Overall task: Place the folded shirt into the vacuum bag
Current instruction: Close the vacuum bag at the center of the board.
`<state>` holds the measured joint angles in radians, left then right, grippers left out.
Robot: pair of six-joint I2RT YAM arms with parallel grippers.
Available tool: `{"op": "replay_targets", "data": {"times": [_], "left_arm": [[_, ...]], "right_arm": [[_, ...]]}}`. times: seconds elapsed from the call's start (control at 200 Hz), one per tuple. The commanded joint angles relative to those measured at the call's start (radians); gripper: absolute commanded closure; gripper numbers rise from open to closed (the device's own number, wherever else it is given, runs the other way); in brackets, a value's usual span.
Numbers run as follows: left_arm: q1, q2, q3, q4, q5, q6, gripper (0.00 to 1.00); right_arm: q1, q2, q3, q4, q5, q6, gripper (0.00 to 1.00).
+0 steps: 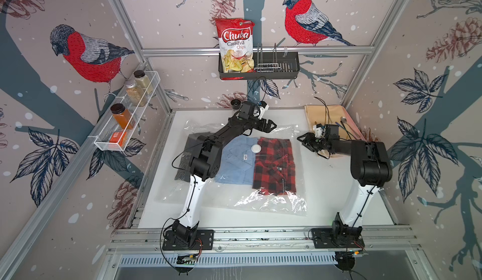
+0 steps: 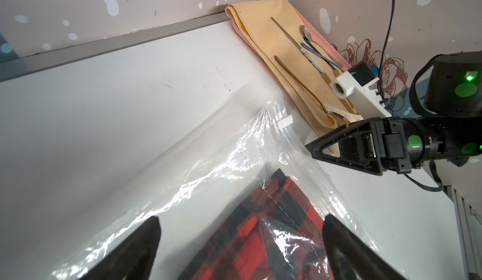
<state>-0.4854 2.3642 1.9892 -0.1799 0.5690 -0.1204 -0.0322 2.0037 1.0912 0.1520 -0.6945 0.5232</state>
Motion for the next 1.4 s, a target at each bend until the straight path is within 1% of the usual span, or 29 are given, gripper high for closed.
{"op": "replay_targets", "data": {"times": [0.0, 0.19, 0.255, 0.31, 0.41, 0.455, 0.62, 0.805, 0.926, 1.091, 1.296, 1.396], "left_arm": [[0.002, 0.061, 0.087, -0.097, 0.070, 0.062, 0.04], [0.007, 0.118, 0.122, -0.025, 0.152, 0.014, 0.04], [0.006, 0.143, 0.164, -0.038, 0.176, 0.010, 0.04], [0.007, 0.164, 0.196, -0.045, 0.213, 0.005, 0.04], [0.010, 0.195, 0.256, -0.054, 0.268, -0.004, 0.04], [0.011, 0.202, 0.264, -0.044, 0.298, 0.009, 0.04], [0.014, 0.196, 0.279, -0.032, 0.330, 0.081, 0.04], [0.024, 0.201, 0.321, -0.043, 0.435, 0.148, 0.04], [0.040, 0.199, 0.333, -0.023, 0.494, 0.166, 0.04], [0.059, 0.203, 0.368, -0.018, 0.546, 0.185, 0.05], [0.065, 0.183, 0.367, -0.015, 0.601, 0.197, 0.07], [0.064, 0.165, 0.360, -0.018, 0.654, 0.192, 0.13]], "right_arm": [[0.008, 0.044, 0.052, -0.008, -0.021, -0.019, 0.46], [0.032, 0.117, 0.126, -0.012, -0.067, -0.043, 0.49], [0.045, 0.132, 0.146, -0.017, -0.081, -0.055, 0.53], [0.055, 0.131, 0.151, -0.012, -0.085, -0.058, 0.60], [0.066, 0.105, 0.142, 0.008, -0.083, -0.065, 0.78], [0.072, 0.087, 0.134, 0.016, -0.079, -0.070, 0.84], [0.095, 0.003, 0.107, 0.037, -0.070, -0.101, 0.92], [0.132, -0.069, 0.097, 0.034, -0.067, -0.149, 0.93], [0.172, -0.111, 0.110, -0.024, -0.038, -0.219, 0.94], [0.227, -0.141, 0.143, -0.118, -0.004, -0.303, 0.94], [0.273, -0.174, 0.169, -0.188, -0.018, -0.364, 0.94], [0.292, -0.184, 0.191, -0.229, -0.011, -0.387, 0.94]]}}
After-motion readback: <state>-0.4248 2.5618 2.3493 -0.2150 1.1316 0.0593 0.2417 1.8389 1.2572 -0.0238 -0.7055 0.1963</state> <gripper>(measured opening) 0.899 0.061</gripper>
